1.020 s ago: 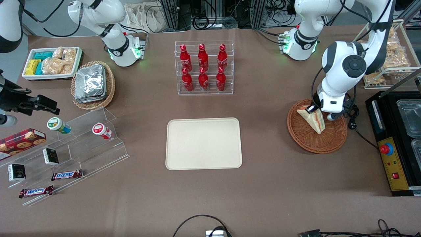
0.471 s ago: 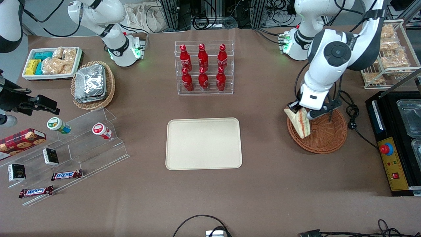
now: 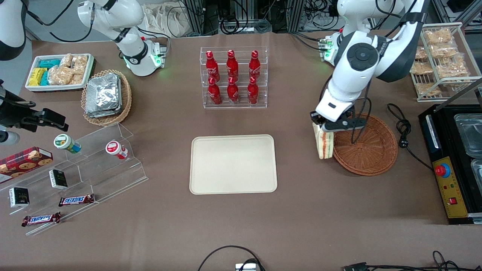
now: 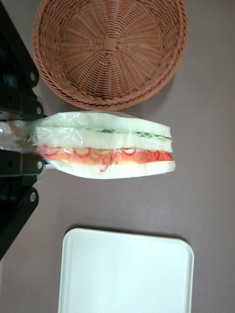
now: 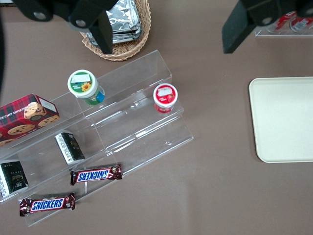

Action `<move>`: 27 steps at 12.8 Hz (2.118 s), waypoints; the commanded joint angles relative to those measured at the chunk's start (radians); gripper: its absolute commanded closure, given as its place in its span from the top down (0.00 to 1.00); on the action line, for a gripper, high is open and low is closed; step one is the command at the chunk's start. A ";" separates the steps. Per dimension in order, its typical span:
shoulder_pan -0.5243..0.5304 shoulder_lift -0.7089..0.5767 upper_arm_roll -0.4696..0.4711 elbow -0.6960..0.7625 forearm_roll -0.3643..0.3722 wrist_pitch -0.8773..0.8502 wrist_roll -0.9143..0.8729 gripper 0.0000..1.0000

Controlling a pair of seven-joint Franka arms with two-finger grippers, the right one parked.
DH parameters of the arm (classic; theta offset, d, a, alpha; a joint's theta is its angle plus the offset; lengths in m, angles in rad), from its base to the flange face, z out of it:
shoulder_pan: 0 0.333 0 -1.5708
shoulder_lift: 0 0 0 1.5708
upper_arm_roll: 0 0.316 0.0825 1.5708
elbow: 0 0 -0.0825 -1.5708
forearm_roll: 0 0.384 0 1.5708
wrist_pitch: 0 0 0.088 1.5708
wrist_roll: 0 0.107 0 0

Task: Place sandwich from basket to tray
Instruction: 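Lift the sandwich out of the basket with the left gripper, then carry the sandwich over the cream tray and lower it onto it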

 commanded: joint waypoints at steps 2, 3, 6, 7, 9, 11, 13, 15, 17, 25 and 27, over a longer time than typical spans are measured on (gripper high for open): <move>-0.010 0.100 -0.074 0.097 0.063 -0.007 -0.008 0.25; -0.014 0.131 -0.084 0.123 0.063 -0.007 -0.023 0.25; -0.066 0.224 -0.085 0.201 0.115 -0.009 -0.127 0.25; -0.091 0.261 -0.085 0.230 0.146 -0.010 -0.182 0.25; -0.134 0.332 -0.085 0.285 0.201 -0.013 -0.286 0.24; -0.171 0.396 -0.085 0.328 0.262 -0.015 -0.368 0.24; -0.189 0.444 -0.084 0.359 0.287 -0.013 -0.400 0.24; -0.206 0.495 -0.084 0.400 0.287 -0.010 -0.402 0.24; -0.218 0.544 -0.084 0.440 0.289 -0.007 -0.405 0.24; -0.283 0.654 -0.079 0.457 0.417 0.092 -0.456 0.26; -0.281 0.685 -0.078 0.456 0.420 0.135 -0.454 0.26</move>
